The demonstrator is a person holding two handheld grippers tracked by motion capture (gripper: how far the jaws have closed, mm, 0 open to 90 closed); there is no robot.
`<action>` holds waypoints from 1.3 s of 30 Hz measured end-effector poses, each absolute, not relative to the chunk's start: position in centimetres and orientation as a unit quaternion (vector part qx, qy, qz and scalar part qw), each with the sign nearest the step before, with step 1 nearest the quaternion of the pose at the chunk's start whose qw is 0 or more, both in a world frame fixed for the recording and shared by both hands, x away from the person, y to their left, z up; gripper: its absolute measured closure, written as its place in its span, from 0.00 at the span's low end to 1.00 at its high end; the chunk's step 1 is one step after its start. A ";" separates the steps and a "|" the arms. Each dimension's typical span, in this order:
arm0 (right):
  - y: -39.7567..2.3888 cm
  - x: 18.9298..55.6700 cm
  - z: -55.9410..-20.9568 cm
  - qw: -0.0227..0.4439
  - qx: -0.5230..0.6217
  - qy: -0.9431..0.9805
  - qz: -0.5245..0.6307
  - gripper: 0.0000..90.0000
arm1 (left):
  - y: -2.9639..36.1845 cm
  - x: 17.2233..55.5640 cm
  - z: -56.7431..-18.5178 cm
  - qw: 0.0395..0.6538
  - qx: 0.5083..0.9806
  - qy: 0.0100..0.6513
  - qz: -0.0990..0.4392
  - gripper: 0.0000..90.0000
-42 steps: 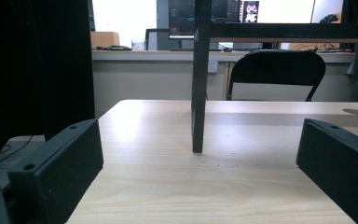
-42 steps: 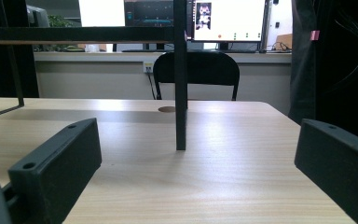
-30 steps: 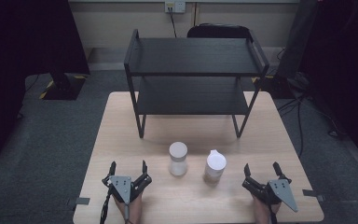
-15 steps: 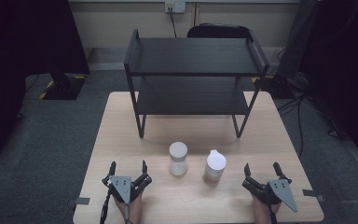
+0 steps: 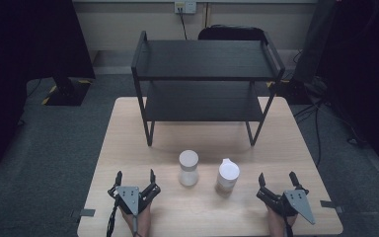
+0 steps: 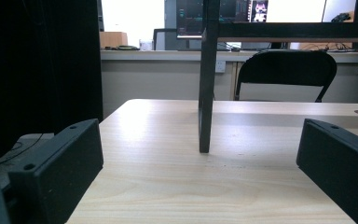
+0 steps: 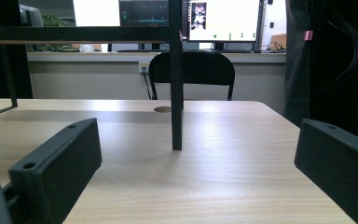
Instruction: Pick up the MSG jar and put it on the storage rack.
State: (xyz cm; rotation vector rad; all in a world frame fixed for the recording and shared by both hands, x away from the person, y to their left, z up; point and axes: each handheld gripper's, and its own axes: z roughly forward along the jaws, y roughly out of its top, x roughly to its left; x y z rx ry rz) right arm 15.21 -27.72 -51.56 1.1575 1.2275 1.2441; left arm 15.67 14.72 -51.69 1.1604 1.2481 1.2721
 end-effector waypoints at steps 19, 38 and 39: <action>-27.6 15.2 -51.6 0.500 0.480 0.506 0.513 0.00 | 15.4 15.2 -48.5 0.545 0.498 0.491 0.462 0.00; -27.6 15.2 -51.6 0.500 0.479 0.506 0.513 0.00 | 12.6 17.8 -44.9 0.610 0.557 0.415 0.382 0.03; -27.6 15.2 -51.6 0.500 0.479 0.506 0.513 0.00 | 12.4 17.9 -45.1 0.611 0.558 0.414 0.381 0.03</action>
